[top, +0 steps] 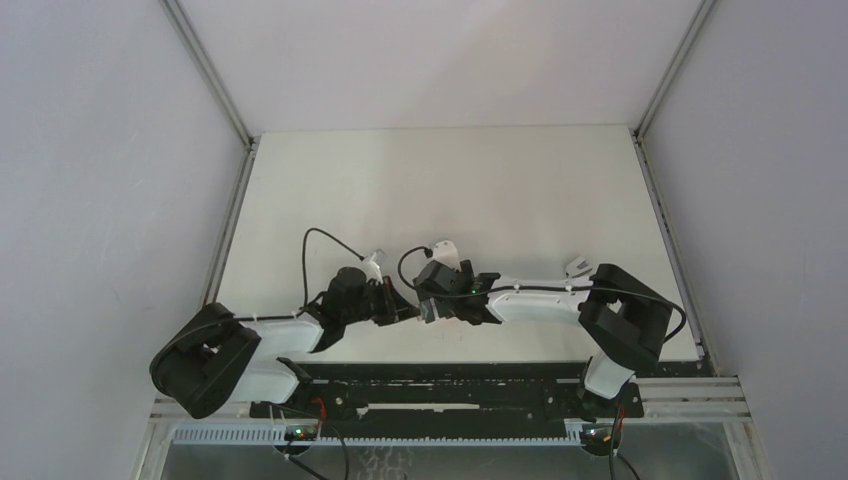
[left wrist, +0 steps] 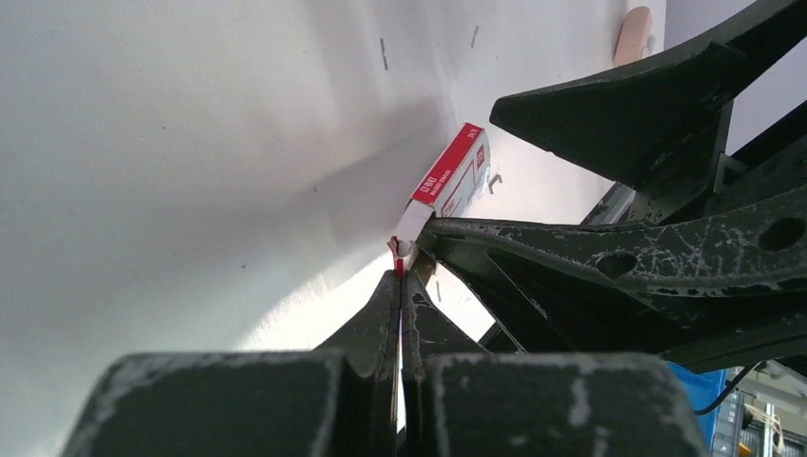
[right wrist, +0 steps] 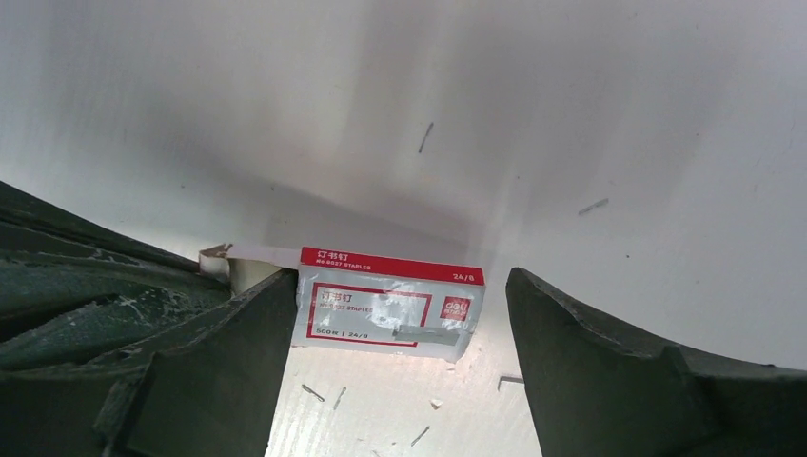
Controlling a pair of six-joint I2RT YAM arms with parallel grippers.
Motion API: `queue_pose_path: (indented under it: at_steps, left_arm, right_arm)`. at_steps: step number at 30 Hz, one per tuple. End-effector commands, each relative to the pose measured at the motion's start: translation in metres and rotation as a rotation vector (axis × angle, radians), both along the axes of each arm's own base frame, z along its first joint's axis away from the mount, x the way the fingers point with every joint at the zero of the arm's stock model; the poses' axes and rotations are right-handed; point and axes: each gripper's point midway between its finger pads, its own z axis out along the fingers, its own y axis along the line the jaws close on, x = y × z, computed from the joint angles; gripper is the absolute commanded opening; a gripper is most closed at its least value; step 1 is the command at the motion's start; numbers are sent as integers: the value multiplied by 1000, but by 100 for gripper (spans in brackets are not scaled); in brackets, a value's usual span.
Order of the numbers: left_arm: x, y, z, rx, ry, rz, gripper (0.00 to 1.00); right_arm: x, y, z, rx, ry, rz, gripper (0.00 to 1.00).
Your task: Load the staples into the stapler
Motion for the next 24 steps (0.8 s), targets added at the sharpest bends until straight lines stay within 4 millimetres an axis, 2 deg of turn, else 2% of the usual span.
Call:
queue_pose_path:
  at_steps: [1, 11, 24]
  left_arm:
    - [7, 6, -1, -3, 1, 48, 0]
    - [9, 17, -11, 24, 34, 82, 0]
    - [9, 22, -20, 50, 62, 90, 0]
  right_arm:
    - [7, 0, 6, -5, -17, -33, 79]
    - [10, -6, 3, 1, 5, -51, 79]
    - [13, -4, 1, 79, 57, -43, 80]
